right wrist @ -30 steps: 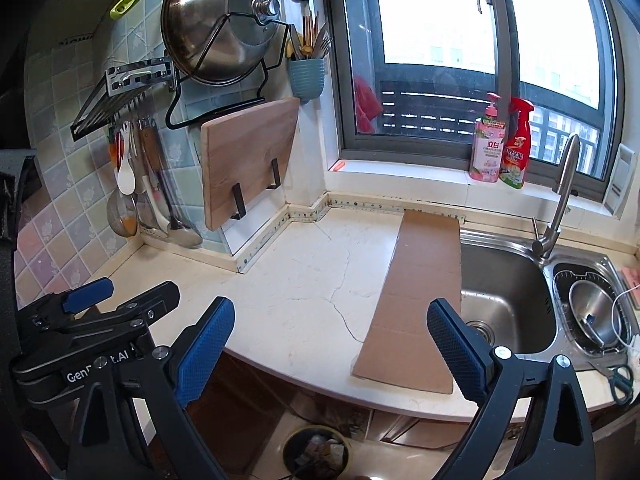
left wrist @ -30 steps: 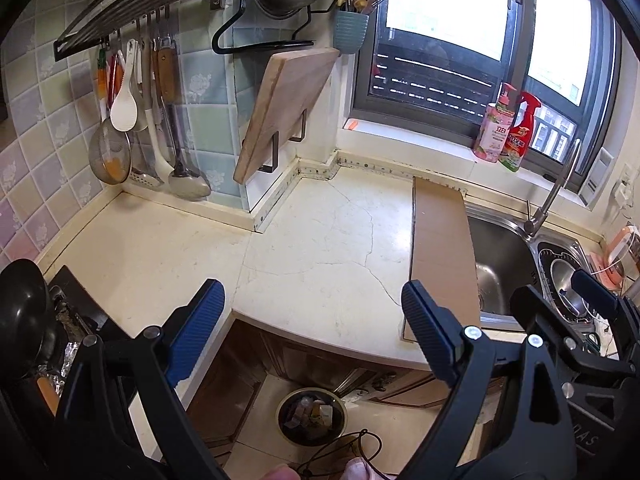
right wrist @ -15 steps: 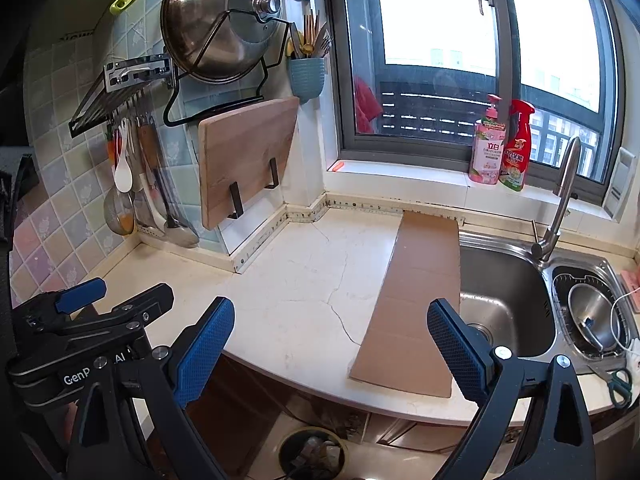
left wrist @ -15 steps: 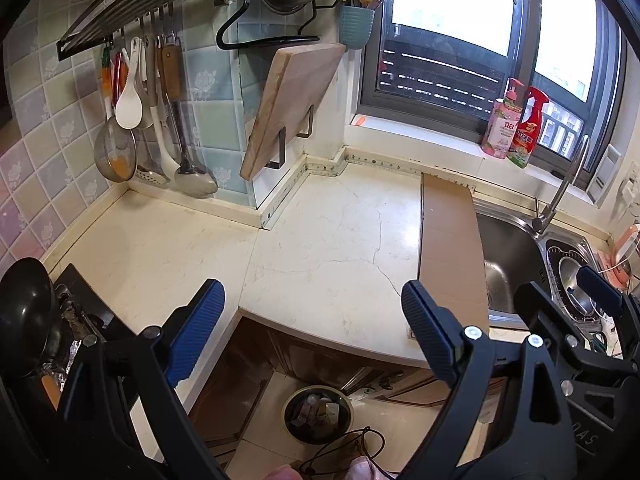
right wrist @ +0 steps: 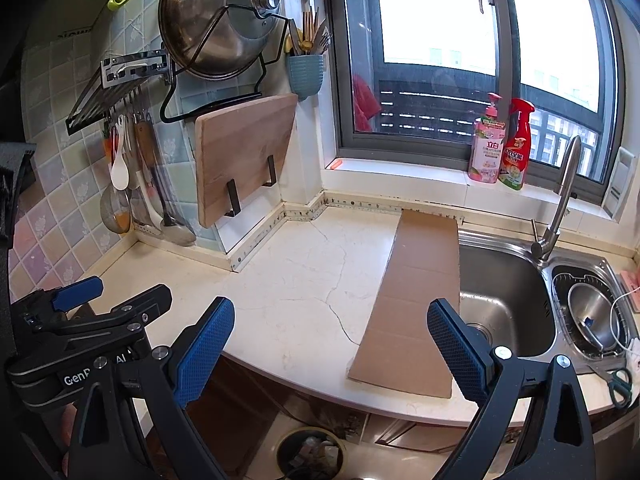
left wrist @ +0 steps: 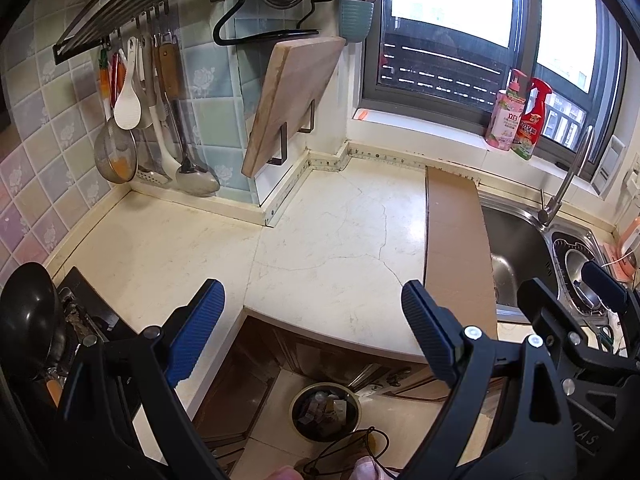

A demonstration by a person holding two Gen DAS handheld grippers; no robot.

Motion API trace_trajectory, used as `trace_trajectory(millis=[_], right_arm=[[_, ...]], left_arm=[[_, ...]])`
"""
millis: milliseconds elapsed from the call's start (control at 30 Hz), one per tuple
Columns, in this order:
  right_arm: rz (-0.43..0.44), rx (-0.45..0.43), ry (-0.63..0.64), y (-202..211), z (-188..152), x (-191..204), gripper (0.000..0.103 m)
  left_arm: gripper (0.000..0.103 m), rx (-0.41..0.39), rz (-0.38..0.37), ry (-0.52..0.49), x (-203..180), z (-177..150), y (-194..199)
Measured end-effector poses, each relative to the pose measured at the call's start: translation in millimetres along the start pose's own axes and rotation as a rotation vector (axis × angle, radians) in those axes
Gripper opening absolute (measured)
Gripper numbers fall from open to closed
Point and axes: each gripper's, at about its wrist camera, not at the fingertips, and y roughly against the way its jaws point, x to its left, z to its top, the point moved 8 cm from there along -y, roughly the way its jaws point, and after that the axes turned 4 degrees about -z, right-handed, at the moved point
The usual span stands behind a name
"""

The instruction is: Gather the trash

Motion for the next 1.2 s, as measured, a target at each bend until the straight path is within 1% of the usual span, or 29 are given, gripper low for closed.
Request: trace_trajectory(millis=[1200], right_arm=[[0.0,0.004,0.007,-12,-2,-3,0.098]], left_arm=[[0.089,0.013,-0.001,-0.014,13,0,-10]])
